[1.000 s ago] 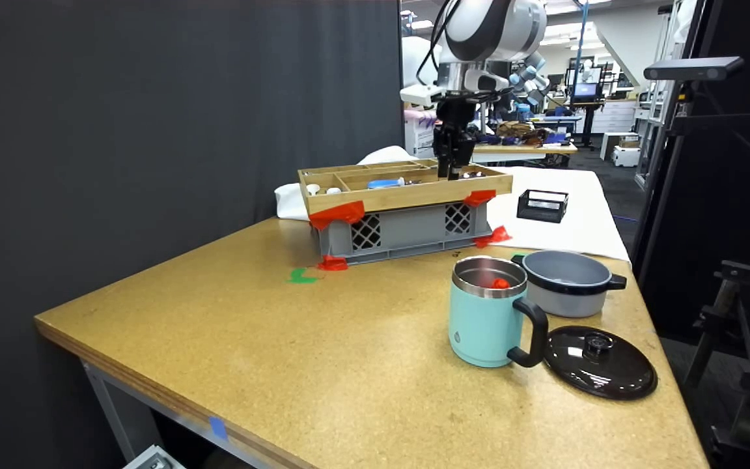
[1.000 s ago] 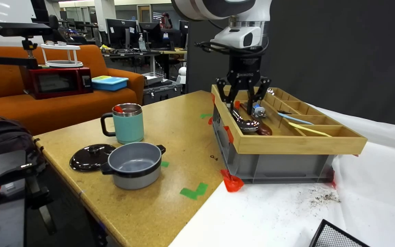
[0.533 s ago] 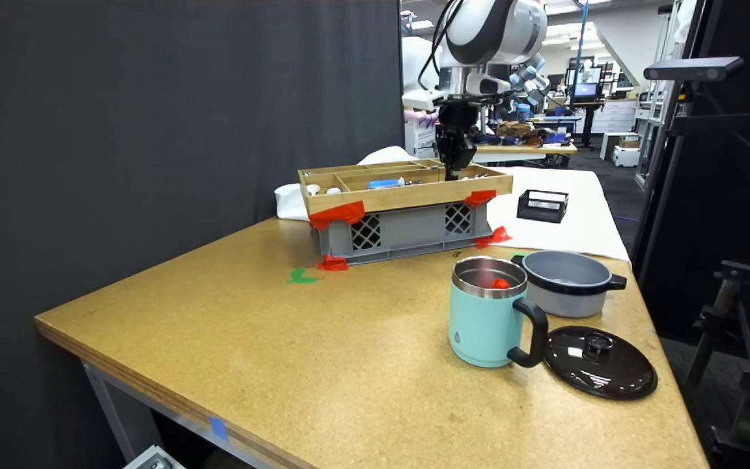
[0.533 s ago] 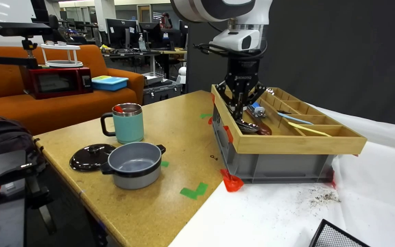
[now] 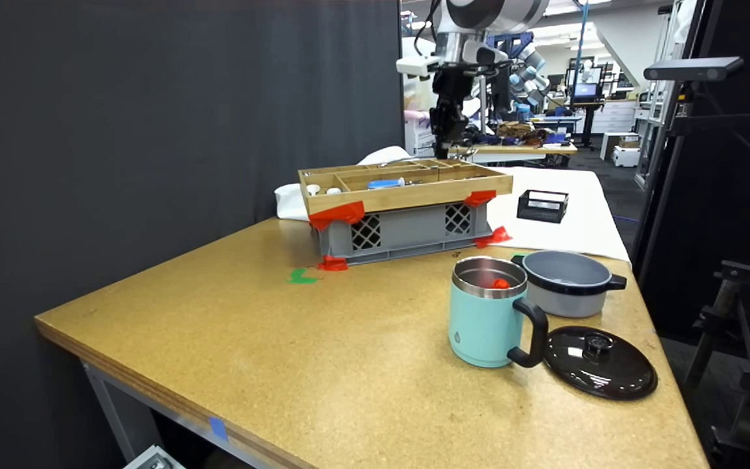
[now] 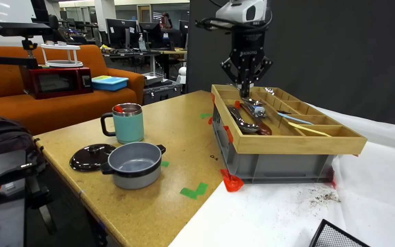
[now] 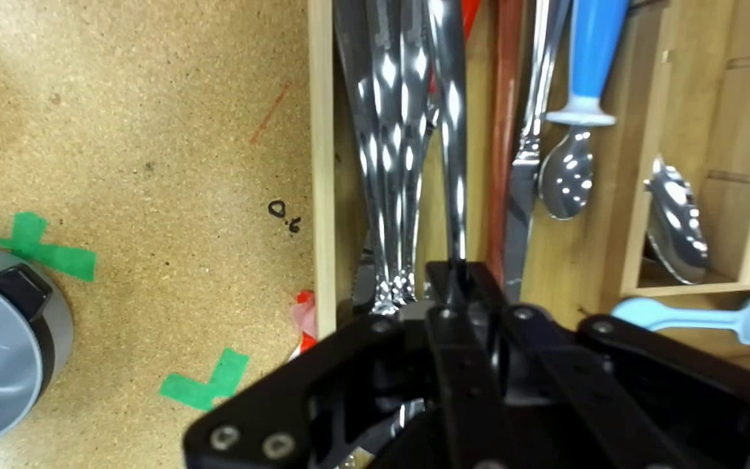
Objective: Remove the spoon from the box and put it on the table
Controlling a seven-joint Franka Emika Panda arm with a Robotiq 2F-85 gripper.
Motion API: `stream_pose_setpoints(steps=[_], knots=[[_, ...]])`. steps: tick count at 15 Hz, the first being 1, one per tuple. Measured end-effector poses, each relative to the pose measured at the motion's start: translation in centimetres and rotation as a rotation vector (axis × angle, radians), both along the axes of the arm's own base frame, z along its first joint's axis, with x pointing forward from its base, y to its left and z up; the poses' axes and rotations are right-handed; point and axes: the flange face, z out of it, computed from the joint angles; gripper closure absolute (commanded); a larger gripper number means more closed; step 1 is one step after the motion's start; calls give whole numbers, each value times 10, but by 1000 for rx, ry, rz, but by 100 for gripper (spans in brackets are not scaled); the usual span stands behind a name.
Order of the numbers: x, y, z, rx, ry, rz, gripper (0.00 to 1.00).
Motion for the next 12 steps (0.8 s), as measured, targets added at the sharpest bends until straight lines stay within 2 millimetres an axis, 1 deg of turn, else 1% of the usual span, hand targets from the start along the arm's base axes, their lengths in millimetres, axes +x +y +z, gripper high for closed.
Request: stream_pose_setpoints(steps=[1,3,5,7,9,10,12], knots=[[0,3,12,-2,-16,5,98],[-3,16,30,1,-39,25,98],[-12,40,38,14,-40,54,98],[-28,66,36,29,-21,85,98],[-48,89,30,42,7,104,98],[-58,96,26,48,22,108,98],[-76,105,17,54,48,117,98]])
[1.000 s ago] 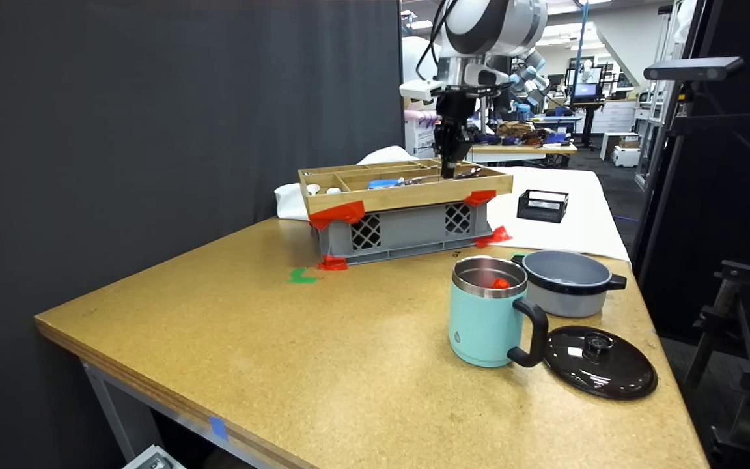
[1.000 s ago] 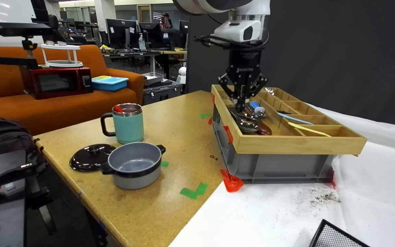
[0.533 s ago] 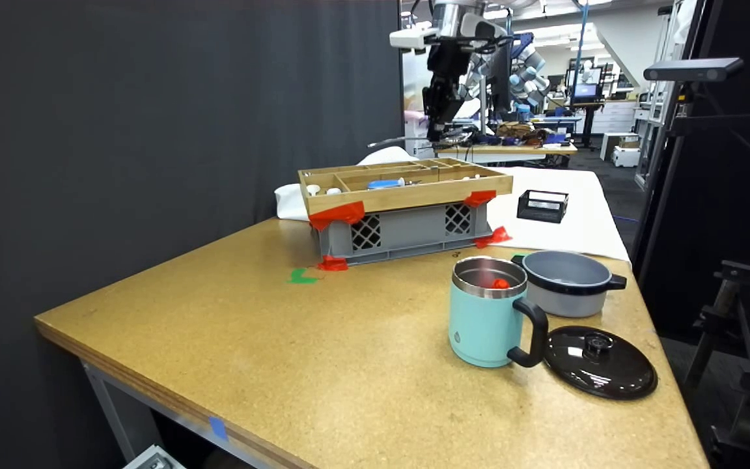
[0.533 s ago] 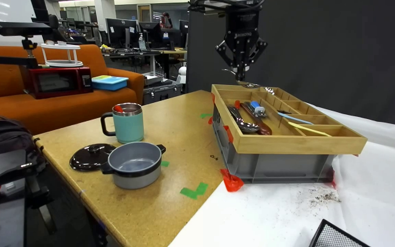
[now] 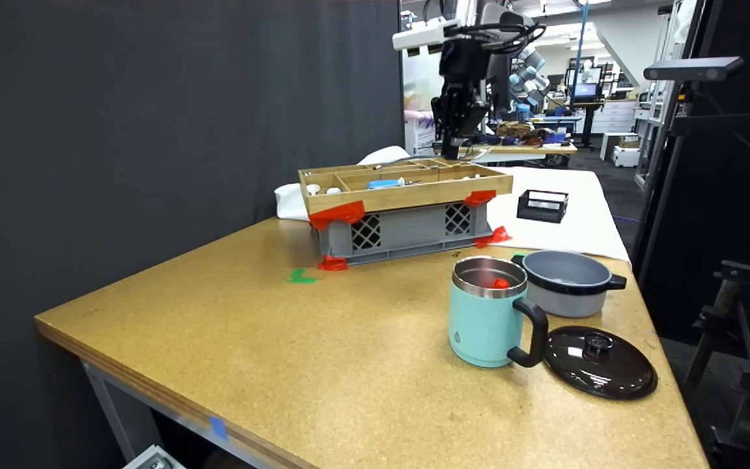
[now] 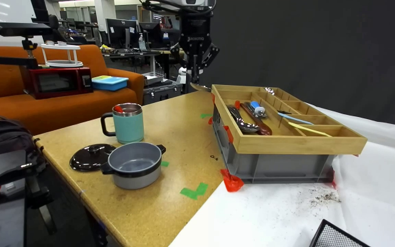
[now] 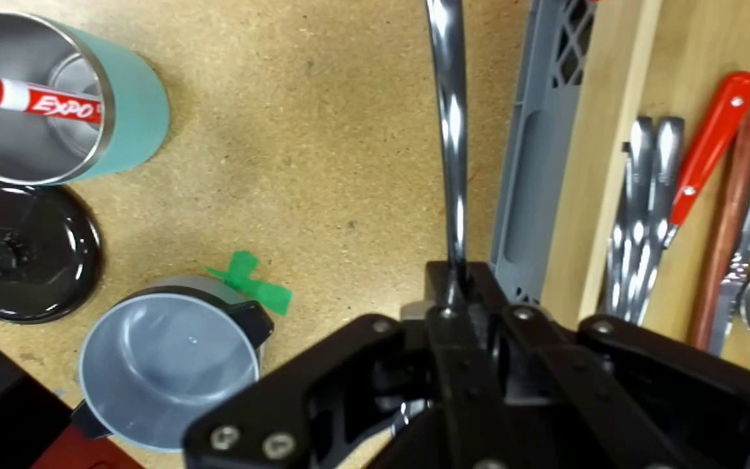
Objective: Remove the spoon from the box and put it on the table
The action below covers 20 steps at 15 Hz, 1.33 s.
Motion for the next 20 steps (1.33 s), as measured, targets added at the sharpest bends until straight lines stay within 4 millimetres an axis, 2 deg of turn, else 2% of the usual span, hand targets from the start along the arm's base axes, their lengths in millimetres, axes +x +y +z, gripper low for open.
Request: stream_pose_setpoints(steps=[3,6,11,15,16,20], knots=[[-17,10,-20,4,17,15,98],[-25,27,-48,12,27,48,98],[-27,52,-103,25,46,137,98],[-15,52,-149,28,48,189,98],[-11,51,-159,30,43,200,74],[6,51,-186,37,43,237,46]])
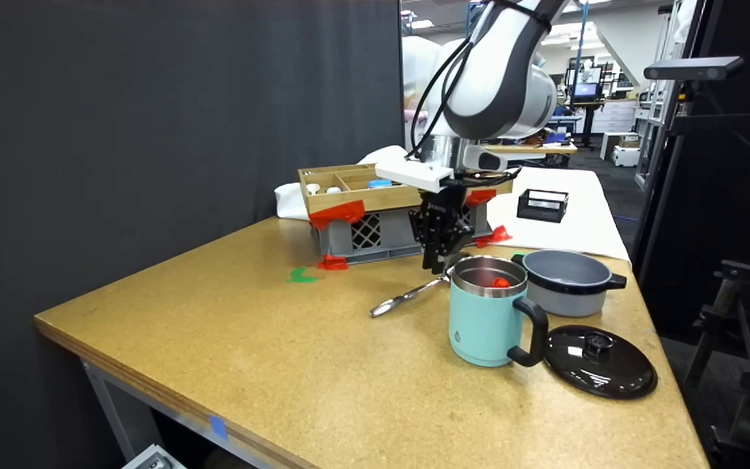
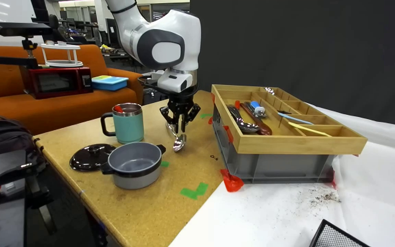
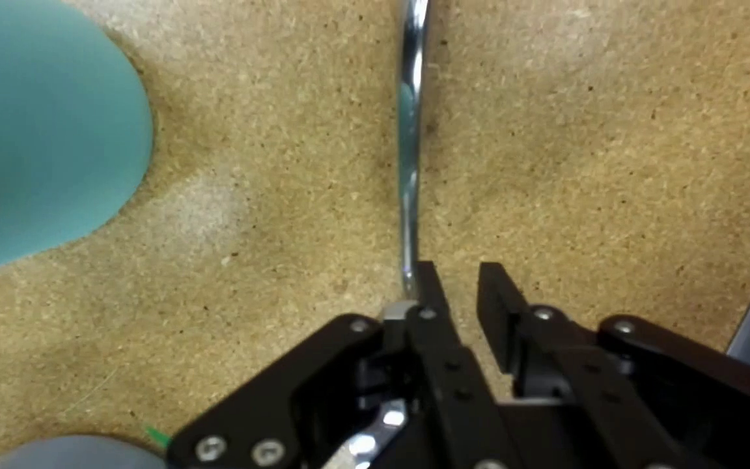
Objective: Remove the spoon from the box and put it on the table
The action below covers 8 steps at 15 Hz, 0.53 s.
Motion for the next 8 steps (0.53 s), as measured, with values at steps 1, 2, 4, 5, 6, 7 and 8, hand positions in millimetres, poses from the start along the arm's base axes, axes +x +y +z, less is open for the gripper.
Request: stream_pose_setpoints(steps=[1,2,4,5,6,7,8], knots=[[3,1,-1,1,-2,9,40],[6,1,-1,1,-5,15,32],[9,2,3,3,-10,23,18],[10,3,6,4,-11,26,12],[11,3,9,5,-11,29,4],[12,4,13,7,-6,32,1],[12,4,20,9,1,35,0]])
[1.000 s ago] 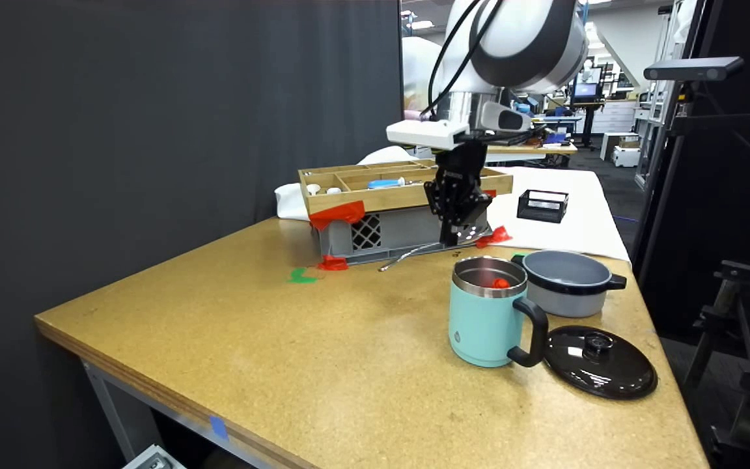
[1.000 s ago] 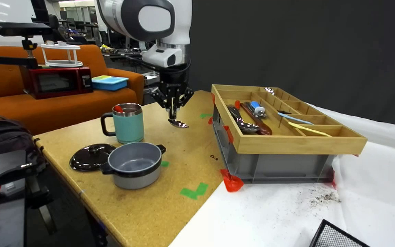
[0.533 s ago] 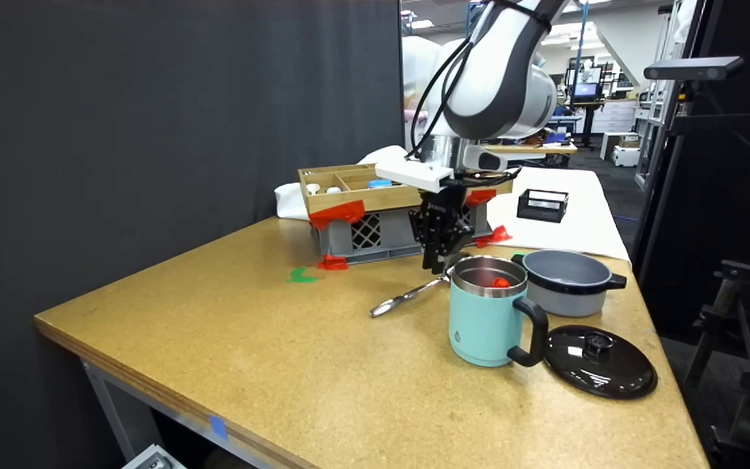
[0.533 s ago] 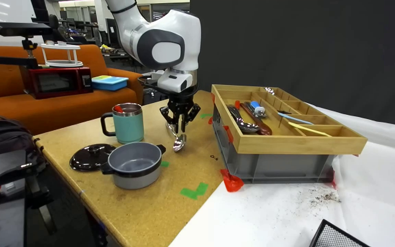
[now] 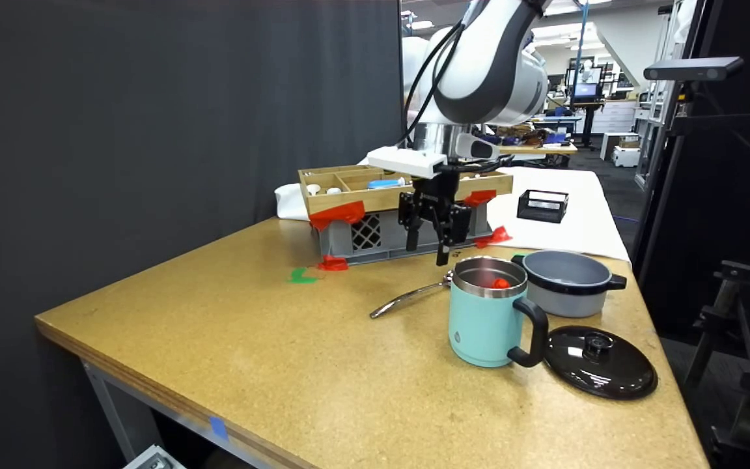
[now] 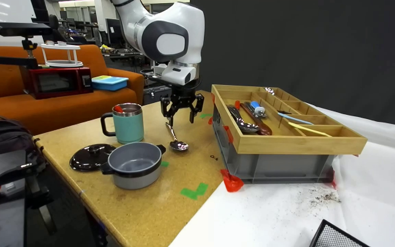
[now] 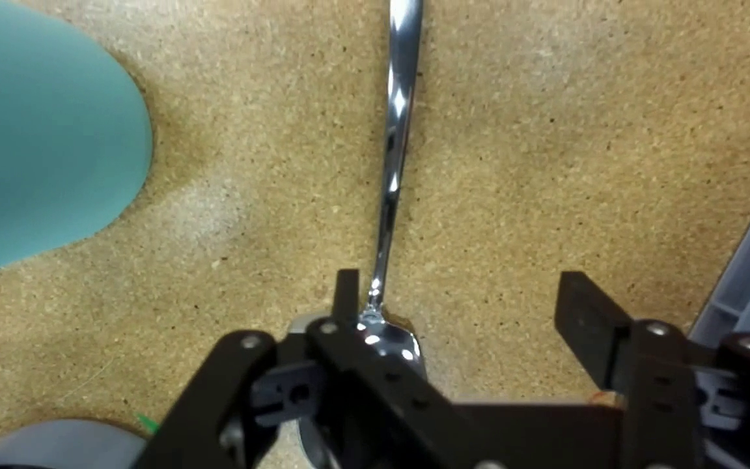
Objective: Remove the spoon from the box and put it on the table
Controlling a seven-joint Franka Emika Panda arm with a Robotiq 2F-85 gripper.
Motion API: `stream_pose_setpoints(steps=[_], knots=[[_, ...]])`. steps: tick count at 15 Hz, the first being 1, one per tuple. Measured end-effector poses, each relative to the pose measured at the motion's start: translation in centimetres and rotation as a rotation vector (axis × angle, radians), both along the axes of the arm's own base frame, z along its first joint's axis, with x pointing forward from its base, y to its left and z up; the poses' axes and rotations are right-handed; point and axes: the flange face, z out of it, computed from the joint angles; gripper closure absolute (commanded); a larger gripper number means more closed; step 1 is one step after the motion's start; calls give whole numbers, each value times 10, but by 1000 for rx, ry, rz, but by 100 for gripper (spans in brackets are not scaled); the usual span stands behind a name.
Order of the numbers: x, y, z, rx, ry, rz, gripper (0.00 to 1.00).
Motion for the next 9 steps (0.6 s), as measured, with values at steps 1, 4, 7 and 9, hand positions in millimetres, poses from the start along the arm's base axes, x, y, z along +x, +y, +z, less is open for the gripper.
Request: stream_pose_setpoints(steps=[1,4,7,9], knots=[[0,0,9,2,9,2,0],[0,-6,40,3,53,8,0],[-3,-18,73,-22,94,11,0],[-4,-27,93,-53,103,9,0]])
